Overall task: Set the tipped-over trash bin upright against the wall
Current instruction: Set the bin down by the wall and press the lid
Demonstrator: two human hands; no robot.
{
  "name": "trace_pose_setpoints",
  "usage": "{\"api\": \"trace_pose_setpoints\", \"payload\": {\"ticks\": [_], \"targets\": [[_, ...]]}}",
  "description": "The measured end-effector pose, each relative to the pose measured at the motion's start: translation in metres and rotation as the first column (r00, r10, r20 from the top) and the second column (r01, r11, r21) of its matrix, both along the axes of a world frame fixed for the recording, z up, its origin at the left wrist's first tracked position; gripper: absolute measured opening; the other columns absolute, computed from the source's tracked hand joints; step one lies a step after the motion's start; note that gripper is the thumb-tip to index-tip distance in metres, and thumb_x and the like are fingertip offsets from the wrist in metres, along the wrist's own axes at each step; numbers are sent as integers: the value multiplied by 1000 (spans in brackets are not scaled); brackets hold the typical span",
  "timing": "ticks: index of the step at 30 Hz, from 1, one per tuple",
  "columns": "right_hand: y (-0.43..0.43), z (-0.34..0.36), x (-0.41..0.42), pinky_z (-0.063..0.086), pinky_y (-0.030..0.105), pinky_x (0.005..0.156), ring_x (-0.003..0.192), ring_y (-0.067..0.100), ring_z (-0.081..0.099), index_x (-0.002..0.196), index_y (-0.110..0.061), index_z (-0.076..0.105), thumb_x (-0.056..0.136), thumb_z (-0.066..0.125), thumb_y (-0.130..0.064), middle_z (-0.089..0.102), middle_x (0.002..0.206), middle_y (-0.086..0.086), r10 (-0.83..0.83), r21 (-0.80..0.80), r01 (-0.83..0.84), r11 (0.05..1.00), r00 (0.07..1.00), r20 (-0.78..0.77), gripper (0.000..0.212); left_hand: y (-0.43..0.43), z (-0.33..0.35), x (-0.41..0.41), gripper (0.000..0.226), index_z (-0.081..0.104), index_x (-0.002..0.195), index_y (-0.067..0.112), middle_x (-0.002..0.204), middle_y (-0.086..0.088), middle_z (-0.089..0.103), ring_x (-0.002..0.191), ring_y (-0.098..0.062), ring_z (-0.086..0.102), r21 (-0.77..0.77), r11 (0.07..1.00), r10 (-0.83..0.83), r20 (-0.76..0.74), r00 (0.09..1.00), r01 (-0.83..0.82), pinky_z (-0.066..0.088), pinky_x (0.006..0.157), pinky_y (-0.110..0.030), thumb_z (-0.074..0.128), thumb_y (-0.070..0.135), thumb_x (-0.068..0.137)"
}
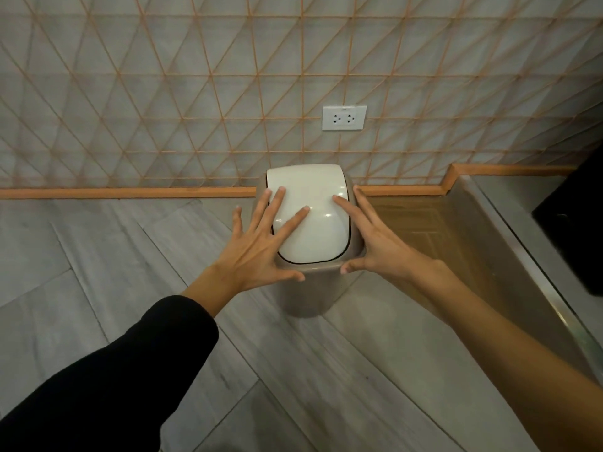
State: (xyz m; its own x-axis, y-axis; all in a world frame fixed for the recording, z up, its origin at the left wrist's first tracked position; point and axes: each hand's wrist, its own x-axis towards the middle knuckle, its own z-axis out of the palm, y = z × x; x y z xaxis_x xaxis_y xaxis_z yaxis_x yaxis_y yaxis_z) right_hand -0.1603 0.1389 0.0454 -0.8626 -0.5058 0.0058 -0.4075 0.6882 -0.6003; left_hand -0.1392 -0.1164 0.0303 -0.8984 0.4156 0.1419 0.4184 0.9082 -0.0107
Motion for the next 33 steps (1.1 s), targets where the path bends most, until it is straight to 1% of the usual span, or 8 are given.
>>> {"api": "trace_pose_setpoints", "payload": {"ticks": [5, 7, 9, 12, 18, 22, 25, 33], "targets": [[-24, -2, -35, 8, 26, 111, 138, 1, -17, 151, -41, 3, 61, 90, -21, -29, 159, -5, -3, 0, 3, 1000, 1000, -8, 126, -23, 3, -35, 116, -6, 152, 35, 160, -11, -19, 145, -31, -20, 12, 1000, -7, 6, 1000, 7, 2, 106, -73, 43, 89, 61], [-34, -3, -49, 8, 27, 113, 140, 4, -17, 151, -41, 3, 61, 90, -20, -29, 159, -4, -13, 0, 13, 1000, 1000, -14, 127, -33, 3, -51, 117, -8, 151, 36, 160, -10, -20, 145, -31, -20, 8, 1000, -9, 8, 1000, 9, 1, 105, -73, 39, 90, 60], [-43, -3, -63, 9, 32, 116, 146, 13, -14, 151, -42, 3, 61, 90, -21, -29, 159, -5, -27, 13, 27, 1000, 1000, -15, 126, -41, 3, -66, 116, -8, 151, 36, 160, -10, -20, 145, -31, -19, 12, 1000, -11, 5, 1000, 11, 1, 105, -74, 38, 91, 59], [-55, -2, -85, 10, 38, 118, 149, 21, -12, 152, -40, 3, 62, 89, -21, -29, 159, -4, -44, 44, 45, 998, 999, -20, 126, -50, 2, -90, 117, -10, 150, 37, 160, -11, -19, 146, -32, -16, -30, 1000, 2, -20, 1000, -3, 6, 105, -74, 38, 92, 58], [-77, -1, -127, 12, 40, 119, 149, 25, -9, 153, -35, 4, 63, 88, -20, -29, 159, 2, -69, 71, 72, 995, 997, -40, 124, -66, 6, -135, 117, -15, 149, 37, 158, -5, -26, 145, -28, -22, -30, 999, 21, 23, 1000, -21, 3, 106, -73, 52, 83, 64], [-91, 0, -155, 11, 37, 119, 149, 25, -11, 154, -31, 4, 62, 89, -17, -27, 159, 7, -80, 74, 84, 994, 995, -58, 125, -77, 5, -163, 119, -15, 149, 38, 158, -4, -26, 145, -28, -22, -14, 1000, 24, 33, 999, -23, 2, 106, -73, 51, 85, 60], [-99, 0, -174, 10, 40, 119, 149, 28, -8, 154, -30, 4, 64, 88, -16, -24, 160, 9, -97, 90, 102, 991, 993, -60, 124, -84, 5, -181, 121, -14, 149, 39, 158, -4, -26, 144, -28, -22, -9, 999, 42, 43, 998, -42, 0, 106, -73, 54, 84, 60], [-119, 1, -199, 12, 39, 119, 150, 29, -5, 154, -32, 2, 67, 86, -13, -26, 159, 8, -136, 108, 141, 984, 989, -52, 122, -96, 15, -212, 119, -16, 148, 38, 158, -6, -27, 145, -30, -20, -101, 993, 68, 50, 996, -63, 4, 106, -73, 58, 79, 65]]}}
